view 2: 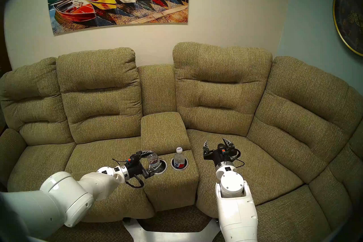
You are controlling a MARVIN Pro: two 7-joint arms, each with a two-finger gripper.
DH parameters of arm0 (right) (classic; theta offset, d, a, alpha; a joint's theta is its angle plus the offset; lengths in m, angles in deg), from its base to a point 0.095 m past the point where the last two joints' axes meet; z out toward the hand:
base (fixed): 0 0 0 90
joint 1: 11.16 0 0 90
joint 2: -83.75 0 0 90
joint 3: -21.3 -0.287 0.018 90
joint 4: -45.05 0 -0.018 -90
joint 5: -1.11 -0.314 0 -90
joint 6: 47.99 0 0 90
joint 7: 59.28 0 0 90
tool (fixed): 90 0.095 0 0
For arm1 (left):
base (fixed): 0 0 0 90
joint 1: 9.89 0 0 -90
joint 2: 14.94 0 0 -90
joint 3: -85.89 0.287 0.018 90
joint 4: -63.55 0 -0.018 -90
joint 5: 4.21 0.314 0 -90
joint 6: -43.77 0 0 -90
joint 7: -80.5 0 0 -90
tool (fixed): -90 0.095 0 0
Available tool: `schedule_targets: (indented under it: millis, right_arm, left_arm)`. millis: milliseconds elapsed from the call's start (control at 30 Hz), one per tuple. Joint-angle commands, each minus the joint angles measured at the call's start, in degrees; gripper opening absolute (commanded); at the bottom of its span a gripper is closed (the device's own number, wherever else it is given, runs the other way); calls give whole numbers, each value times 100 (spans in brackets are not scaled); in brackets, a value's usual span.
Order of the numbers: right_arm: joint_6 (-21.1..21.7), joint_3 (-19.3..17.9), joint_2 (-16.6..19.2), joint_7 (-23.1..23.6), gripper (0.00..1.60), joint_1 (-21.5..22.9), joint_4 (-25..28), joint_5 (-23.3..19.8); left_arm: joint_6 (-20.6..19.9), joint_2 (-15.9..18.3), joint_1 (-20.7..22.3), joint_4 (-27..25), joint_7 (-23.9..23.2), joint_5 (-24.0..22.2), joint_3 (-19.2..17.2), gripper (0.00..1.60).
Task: Take bottles out of cup holder
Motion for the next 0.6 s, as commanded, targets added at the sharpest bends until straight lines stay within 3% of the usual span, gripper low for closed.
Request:
schedule_targets:
  millis: [0, 567]
  right_arm:
    - [-19, 3, 8, -5, 160, 33, 95, -2]
    - [-14, 4, 8, -5, 160, 29, 104, -2]
  left_arm:
    - [-87, -90, 234, -107, 323, 114, 85, 160]
    - [475, 263, 215, -352, 85, -178, -336, 160]
